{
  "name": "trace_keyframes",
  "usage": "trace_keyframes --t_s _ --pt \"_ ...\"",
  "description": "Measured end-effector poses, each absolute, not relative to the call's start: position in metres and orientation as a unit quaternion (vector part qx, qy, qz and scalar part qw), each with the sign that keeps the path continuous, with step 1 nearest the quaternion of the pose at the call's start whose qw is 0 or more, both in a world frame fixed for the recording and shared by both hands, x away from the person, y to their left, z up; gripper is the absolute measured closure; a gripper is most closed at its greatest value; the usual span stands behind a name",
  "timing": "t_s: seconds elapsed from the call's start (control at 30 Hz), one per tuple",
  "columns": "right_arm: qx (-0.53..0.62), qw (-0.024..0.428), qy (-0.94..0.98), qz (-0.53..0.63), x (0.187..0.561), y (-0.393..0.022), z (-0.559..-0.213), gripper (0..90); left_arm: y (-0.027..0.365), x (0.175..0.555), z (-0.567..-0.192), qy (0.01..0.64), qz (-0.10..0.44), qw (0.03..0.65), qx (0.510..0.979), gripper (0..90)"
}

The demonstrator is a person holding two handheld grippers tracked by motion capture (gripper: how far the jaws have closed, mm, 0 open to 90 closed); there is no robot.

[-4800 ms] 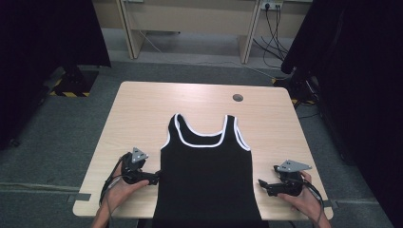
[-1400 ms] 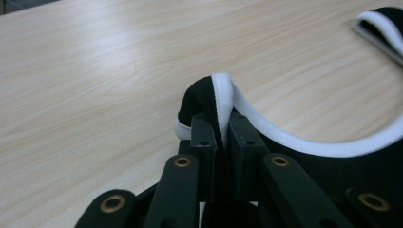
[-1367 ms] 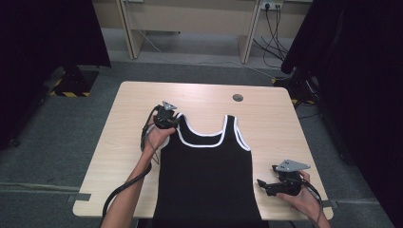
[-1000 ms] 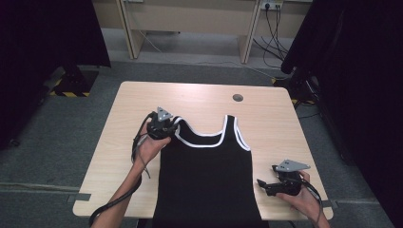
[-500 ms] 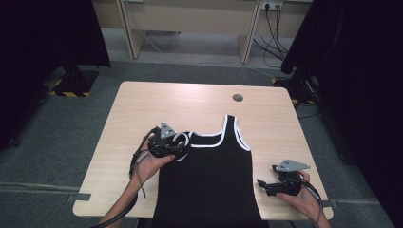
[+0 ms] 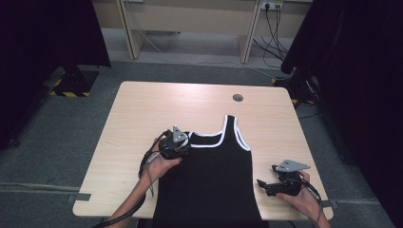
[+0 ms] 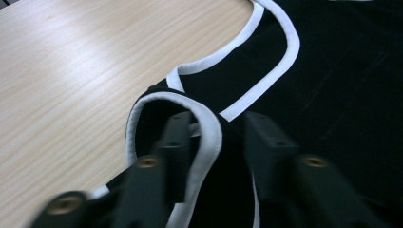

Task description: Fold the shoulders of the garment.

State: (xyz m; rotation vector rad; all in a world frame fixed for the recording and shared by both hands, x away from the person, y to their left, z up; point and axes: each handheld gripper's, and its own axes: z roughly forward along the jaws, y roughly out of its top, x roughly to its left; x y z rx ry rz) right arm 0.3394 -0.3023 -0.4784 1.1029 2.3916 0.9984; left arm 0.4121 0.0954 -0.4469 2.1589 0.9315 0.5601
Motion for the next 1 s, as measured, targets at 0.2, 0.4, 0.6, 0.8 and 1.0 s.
trace_keyframes --t_s 0.2,0.4,0.6,0.8,1.0 --pt "0.385 0.161 0.838 0.35 0.339 -0.302 -0.478 14.2 0.1 0.393 -0.43 0.348 0.213 0.394 0.824 81.5" --pt "0.385 0.162 0.839 0.35 0.339 -0.302 -0.478 14.2 0.116 0.363 -0.416 0.345 0.181 0.437 0.811 80.8" --pt "0.385 0.162 0.838 0.35 0.339 -0.302 -0.479 14.2 0.115 0.345 -0.463 0.354 0.135 0.408 0.83 78.8" --pt "0.384 0.162 0.839 0.35 0.339 -0.302 -0.478 14.2 0.121 0.344 -0.474 0.368 0.125 0.403 0.829 75.5" --pt "0.384 0.161 0.839 0.35 0.339 -0.302 -0.478 14.2 0.123 0.341 -0.469 0.379 0.128 0.417 0.816 50.6"
